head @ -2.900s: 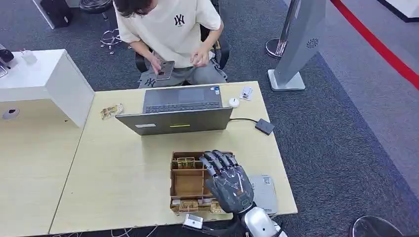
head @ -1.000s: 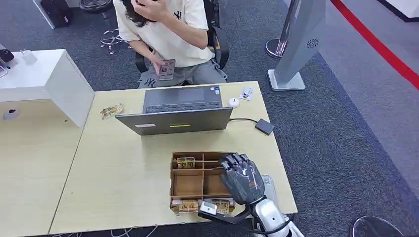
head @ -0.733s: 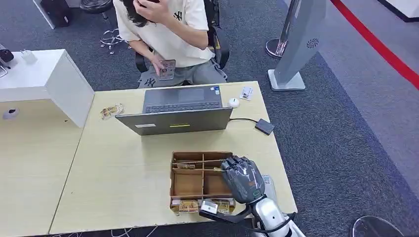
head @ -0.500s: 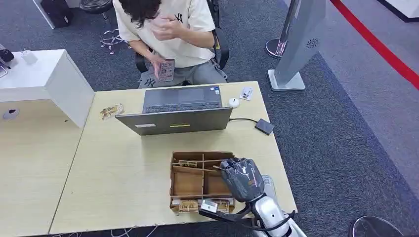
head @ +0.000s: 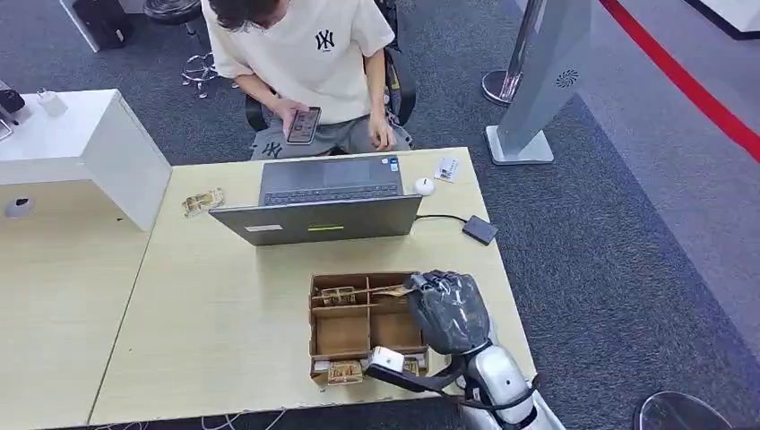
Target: Pass the card to the sensor for recognition and then transmit it.
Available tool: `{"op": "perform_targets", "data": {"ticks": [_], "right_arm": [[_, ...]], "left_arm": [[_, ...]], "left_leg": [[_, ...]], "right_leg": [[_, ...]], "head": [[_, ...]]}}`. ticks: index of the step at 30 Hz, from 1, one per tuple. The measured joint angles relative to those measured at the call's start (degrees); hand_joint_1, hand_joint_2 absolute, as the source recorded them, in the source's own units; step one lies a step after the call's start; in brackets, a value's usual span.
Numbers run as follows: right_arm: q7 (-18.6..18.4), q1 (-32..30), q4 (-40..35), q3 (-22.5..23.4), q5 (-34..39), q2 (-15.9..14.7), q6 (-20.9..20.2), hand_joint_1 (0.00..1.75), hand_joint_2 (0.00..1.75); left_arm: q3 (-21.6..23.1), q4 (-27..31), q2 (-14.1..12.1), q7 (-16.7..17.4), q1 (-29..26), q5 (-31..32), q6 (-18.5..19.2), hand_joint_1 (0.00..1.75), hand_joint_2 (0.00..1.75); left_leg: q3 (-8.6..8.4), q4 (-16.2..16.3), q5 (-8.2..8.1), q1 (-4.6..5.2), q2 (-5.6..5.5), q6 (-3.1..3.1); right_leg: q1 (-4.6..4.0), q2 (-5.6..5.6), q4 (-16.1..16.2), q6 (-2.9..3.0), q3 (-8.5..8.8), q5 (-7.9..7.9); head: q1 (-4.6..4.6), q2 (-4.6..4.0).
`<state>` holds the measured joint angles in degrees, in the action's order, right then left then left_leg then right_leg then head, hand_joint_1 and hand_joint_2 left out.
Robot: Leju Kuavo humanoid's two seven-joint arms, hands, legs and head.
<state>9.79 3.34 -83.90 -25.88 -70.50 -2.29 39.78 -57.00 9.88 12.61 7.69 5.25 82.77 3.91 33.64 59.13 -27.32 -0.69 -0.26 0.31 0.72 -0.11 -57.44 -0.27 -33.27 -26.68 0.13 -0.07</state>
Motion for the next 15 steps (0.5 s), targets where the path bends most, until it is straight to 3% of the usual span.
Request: {"op": "perform_targets", "data": {"ticks": [4,8,15], "right_arm": [[0.77,-0.52,-3.51,0.48,5.0,0.0,-0.11,1.75,1.75],[4.07,-1.78,-10.22,1.73,17.66,0.0,-1.86,1.75,1.75],[7.28,-3.21,-16.62,3.78,23.31,0.22,-2.95,1.75,1.75]], "left_arm": [[0.0,0.0,0.02,-0.17,0.0,-0.37,-0.29,0.0,0.0],[0.0,0.0,0.07,-0.52,-0.11,-0.57,-0.61,0.0,0.0],[0.0,0.0,0.2,-0.63,-0.15,-0.57,-0.85,0.0,0.0]], "left_leg": [[0.0,0.0,0.0,0.0,0.0,0.0],[0.01,0.0,0.0,0.0,0.0,0.0],[0.01,0.0,0.0,0.0,0.0,0.0]], "right_leg": [[0.0,-0.01,0.0,0.0,0.0,0.0],[0.0,-0.01,0.0,-0.01,0.0,0.0],[0.0,-0.01,0.0,-0.01,0.0,0.0]], "head": [[0.0,0.0],[0.0,0.0],[0.0,0.0]]}}
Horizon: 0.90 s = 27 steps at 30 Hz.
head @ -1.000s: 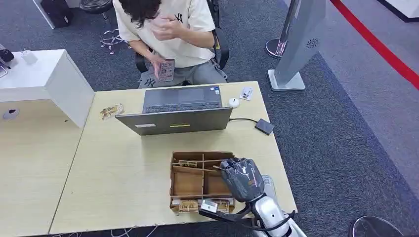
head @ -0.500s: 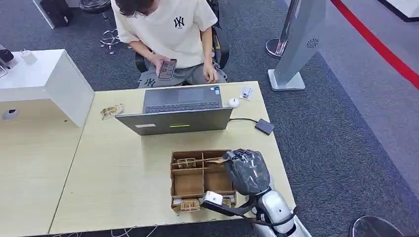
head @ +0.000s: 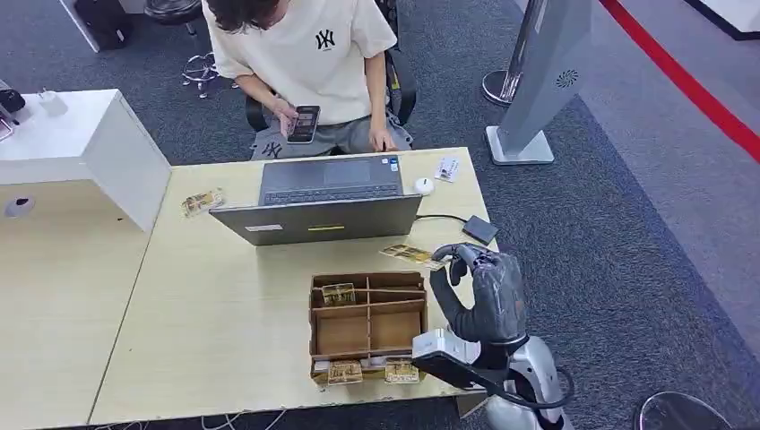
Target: Pass the card to the sensor for recognition and then transmit it.
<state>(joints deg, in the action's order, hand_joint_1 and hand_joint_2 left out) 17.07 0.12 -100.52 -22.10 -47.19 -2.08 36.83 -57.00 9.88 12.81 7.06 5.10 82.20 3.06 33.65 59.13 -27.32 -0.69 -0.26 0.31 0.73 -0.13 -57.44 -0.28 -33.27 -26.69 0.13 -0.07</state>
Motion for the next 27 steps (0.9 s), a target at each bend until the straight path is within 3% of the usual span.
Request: {"op": "perform_targets", "data": {"ticks": [6,11,17,27], "right_arm": [[1.09,-0.24,-2.27,0.74,-0.46,0.55,-1.42,1.75,1.75],[0.5,1.9,-1.11,0.15,-6.15,1.27,-1.53,1.75,1.75],[-3.79,11.34,6.63,-3.09,-15.59,2.32,-1.18,1.75,1.75],[-8.88,28.05,22.26,-6.54,-20.31,5.77,-1.81,1.75,1.75]], "left_arm": [[0.0,0.0,0.26,-0.17,0.03,0.2,-0.02,0.0,0.0],[0.0,0.0,0.24,-0.2,0.08,0.77,0.46,0.0,0.0],[0.0,0.0,0.22,0.11,0.27,2.38,1.14,0.0,0.0],[1.99,0.0,0.24,0.63,0.39,5.03,1.92,0.0,0.0]], "left_leg": [[0.0,0.0,0.0,0.0,0.01,0.0],[0.0,-0.01,0.0,-0.01,0.05,0.0],[-0.02,0.0,0.1,-0.01,0.09,-0.06],[-0.01,0.0,0.16,-0.01,0.08,-0.03]], "right_leg": [[0.0,0.01,0.0,0.0,0.0,0.0],[-0.01,0.04,0.0,0.01,0.01,0.01],[-0.01,0.07,-0.01,0.01,0.02,0.07],[-0.01,0.07,-0.03,0.02,0.01,0.11]], "head": [[0.0,0.0],[0.0,0.0],[-0.02,0.0],[0.0,0.0]]}}
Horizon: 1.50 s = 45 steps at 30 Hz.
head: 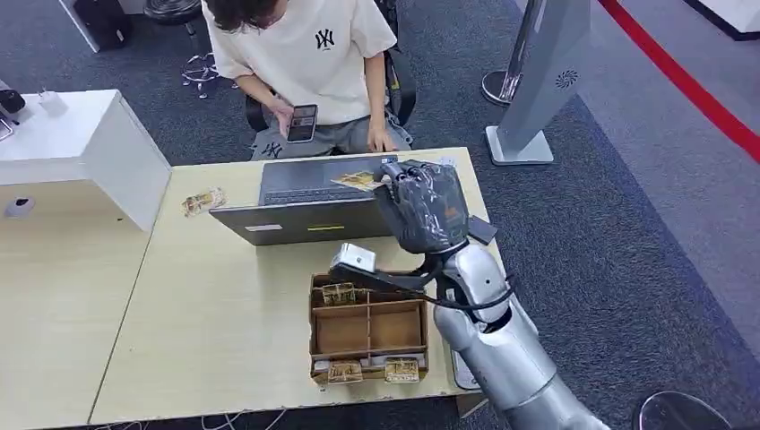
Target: Pass the card to the sensor for recognition and then transmit it.
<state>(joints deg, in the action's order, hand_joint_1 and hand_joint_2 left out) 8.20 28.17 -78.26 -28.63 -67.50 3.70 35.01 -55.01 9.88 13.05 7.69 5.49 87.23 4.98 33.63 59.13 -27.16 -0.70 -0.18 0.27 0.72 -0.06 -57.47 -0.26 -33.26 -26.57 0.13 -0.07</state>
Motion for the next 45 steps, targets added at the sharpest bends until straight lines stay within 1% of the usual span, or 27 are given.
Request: {"op": "perform_targets", "data": {"ticks": [6,10,15,18,27,34,45], "right_arm": [[-2.21,5.93,9.31,-1.27,-4.33,3.39,1.18,1.75,1.75],[-3.15,8.3,15.1,-2.12,-5.68,5.76,2.27,1.75,1.75],[-4.48,10.97,22.45,-3.06,-7.39,6.95,4.13,1.75,1.75],[-4.81,11.47,25.23,-3.1,-7.52,6.99,4.33,1.75,1.75],[-4.46,11.43,27.86,-2.32,-7.98,6.95,4.48,1.75,1.75],[-3.59,11.36,27.91,-1.55,-8.41,6.95,4.48,1.75,1.75],[-3.32,11.2,27.91,-1.2,-8.81,6.95,4.48,1.75,1.75]], "left_arm": [[1.33,0.0,0.28,0.68,0.64,1.25,0.83,0.0,0.0],[2.16,0.0,0.46,1.05,0.98,1.57,1.18,0.0,0.0],[2.88,0.0,0.55,1.2,1.15,1.59,1.18,0.0,0.0],[3.43,0.0,0.55,1.2,1.18,1.62,1.18,0.0,0.0],[3.78,0.0,0.63,1.31,1.19,1.81,1.18,0.0,0.0],[3.8,0.0,0.66,1.2,1.2,1.81,1.27,0.0,0.0],[3.8,0.0,0.44,1.18,1.2,1.64,1.25,0.0,0.0]], "left_leg": [[0.01,0.0,0.0,0.0,-0.02,0.0],[0.0,0.0,0.0,0.0,-0.02,0.0],[0.0,0.0,0.0,0.0,-0.03,0.0],[0.01,0.01,0.0,0.01,-0.04,0.0],[0.01,0.02,0.0,0.0,-0.03,0.0],[0.01,0.02,0.0,0.0,-0.02,0.0],[0.01,0.02,0.0,0.01,-0.02,0.0]], "right_leg": [[0.0,-0.01,-0.01,0.0,-0.01,0.0],[0.0,-0.02,-0.01,0.0,-0.01,-0.01],[0.0,-0.02,-0.01,0.0,-0.01,0.0],[0.0,-0.03,0.0,0.0,-0.01,0.0],[0.0,-0.01,0.0,0.0,-0.04,-0.01],[0.0,0.0,0.0,0.0,-0.04,0.0],[0.0,0.0,0.0,0.0,-0.05,-0.01]], "head": [[0.0,0.0],[0.0,0.0],[-0.02,0.0],[-0.02,0.0],[0.0,0.0],[-0.02,0.0],[0.0,0.0]]}}
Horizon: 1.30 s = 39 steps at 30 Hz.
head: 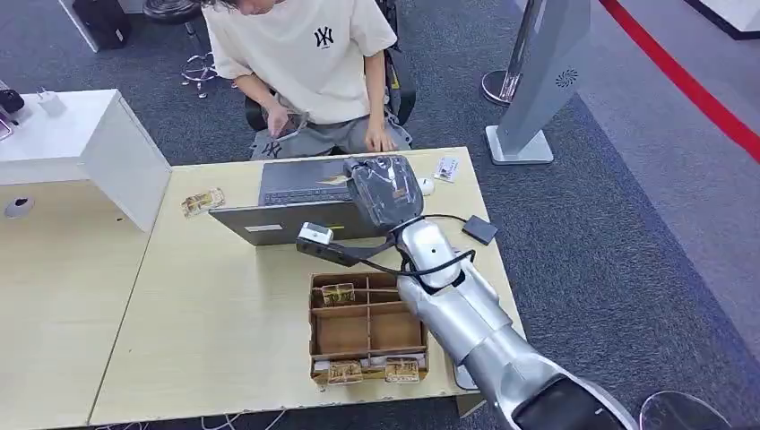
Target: Pass the card to the sensor for recognition and then transmit it.
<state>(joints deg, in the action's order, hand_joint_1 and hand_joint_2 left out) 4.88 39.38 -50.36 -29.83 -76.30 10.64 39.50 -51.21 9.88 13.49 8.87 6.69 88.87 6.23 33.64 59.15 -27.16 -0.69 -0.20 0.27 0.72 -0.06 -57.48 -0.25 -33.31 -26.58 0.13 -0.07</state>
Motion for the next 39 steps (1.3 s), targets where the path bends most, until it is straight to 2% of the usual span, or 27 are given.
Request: {"op": "perform_targets", "data": {"ticks": [10,39], "right_arm": [[-0.64,-0.58,-0.66,0.09,-4.98,-0.22,0.02,1.75,1.75],[-0.59,-1.53,-1.2,0.46,-5.18,-0.42,0.02,1.75,1.75]], "left_arm": [[0.0,0.0,0.0,-0.02,0.0,-0.09,0.02,0.0,0.0],[0.0,0.0,-0.26,-0.2,-0.02,-0.33,-0.09,0.0,0.0]], "left_leg": [[0.0,0.0,0.0,0.0,0.0,0.0],[0.0,0.0,0.0,0.0,0.0,0.0]], "right_leg": [[0.0,0.0,0.0,0.0,0.0,0.0],[0.0,0.0,0.0,0.0,0.0,0.0]], "head": [[0.0,0.0],[-0.02,0.0]]}}
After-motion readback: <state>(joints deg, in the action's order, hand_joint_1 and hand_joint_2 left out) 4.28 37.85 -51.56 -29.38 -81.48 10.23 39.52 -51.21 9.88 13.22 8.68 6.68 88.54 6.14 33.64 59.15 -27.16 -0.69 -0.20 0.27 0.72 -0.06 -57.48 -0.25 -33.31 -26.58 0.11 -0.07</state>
